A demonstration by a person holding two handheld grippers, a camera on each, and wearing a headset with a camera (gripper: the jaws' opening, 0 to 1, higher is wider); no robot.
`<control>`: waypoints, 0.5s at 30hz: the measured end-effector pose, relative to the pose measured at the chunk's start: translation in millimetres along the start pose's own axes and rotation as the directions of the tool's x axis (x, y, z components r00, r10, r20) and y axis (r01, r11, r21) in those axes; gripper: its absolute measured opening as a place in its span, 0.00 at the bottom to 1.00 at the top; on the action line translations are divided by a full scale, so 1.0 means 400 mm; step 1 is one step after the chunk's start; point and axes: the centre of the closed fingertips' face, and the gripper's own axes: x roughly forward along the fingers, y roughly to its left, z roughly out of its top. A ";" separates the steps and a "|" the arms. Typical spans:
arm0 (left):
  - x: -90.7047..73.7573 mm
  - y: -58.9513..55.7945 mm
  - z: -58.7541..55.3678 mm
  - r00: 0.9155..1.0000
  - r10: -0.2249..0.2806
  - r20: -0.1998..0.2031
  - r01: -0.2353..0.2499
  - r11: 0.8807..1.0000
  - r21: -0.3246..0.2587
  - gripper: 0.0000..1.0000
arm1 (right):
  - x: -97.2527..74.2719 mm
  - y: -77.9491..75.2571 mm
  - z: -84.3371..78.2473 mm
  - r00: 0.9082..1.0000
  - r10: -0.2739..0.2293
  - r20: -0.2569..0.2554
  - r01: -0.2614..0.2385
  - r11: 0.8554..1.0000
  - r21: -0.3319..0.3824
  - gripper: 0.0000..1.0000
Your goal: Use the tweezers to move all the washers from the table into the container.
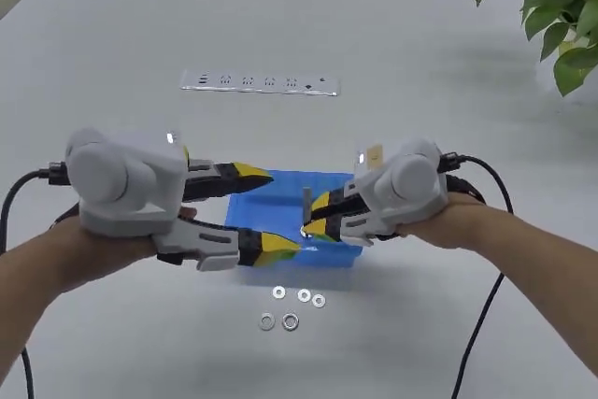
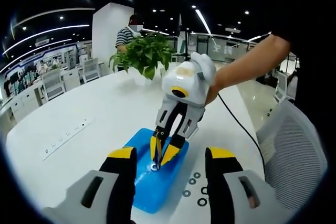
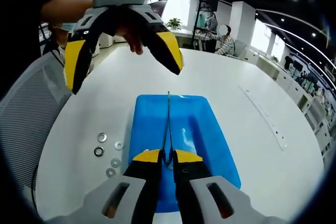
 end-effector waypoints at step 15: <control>0.070 0.025 -0.007 0.998 -0.012 -0.059 0.016 0.998 0.064 0.26 | 0.000 0.001 -0.005 1.000 -0.001 0.012 0.001 1.000 0.009 0.10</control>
